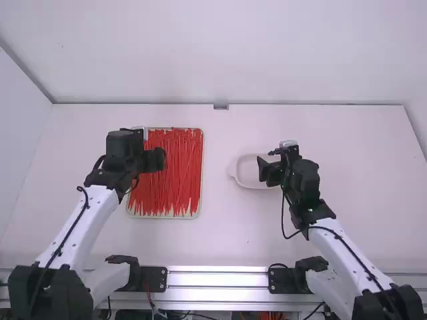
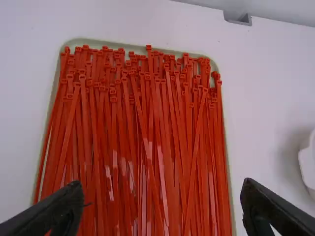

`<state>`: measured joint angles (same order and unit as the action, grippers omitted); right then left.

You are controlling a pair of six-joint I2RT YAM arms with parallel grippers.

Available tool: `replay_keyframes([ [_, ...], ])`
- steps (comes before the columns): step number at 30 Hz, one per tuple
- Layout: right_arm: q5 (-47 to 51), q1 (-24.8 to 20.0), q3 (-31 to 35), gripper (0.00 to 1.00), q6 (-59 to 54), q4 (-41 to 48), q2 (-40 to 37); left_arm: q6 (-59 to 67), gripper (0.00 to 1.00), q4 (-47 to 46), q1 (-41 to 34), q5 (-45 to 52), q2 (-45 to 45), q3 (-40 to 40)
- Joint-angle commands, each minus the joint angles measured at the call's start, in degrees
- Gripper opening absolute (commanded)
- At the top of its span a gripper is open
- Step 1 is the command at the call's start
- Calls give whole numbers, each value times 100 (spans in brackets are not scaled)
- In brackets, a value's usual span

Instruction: Fasten the cable tie

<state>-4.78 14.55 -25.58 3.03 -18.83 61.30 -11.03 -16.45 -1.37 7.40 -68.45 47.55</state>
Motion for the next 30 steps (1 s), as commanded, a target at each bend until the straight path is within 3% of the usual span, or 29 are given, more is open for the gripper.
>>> replay_keyframes([
  [1,-57,75,-302,88,59,-98,265,-104,88,-38,-66,107,-280,326],
  [14,-116,263,-637,98,145,-772,1020,-232,98,-444,-86,-101,-1133,932],
  [30,-140,275,-660,99,308,-664,1071,-400,99,-531,-94,-79,-1196,977],
])
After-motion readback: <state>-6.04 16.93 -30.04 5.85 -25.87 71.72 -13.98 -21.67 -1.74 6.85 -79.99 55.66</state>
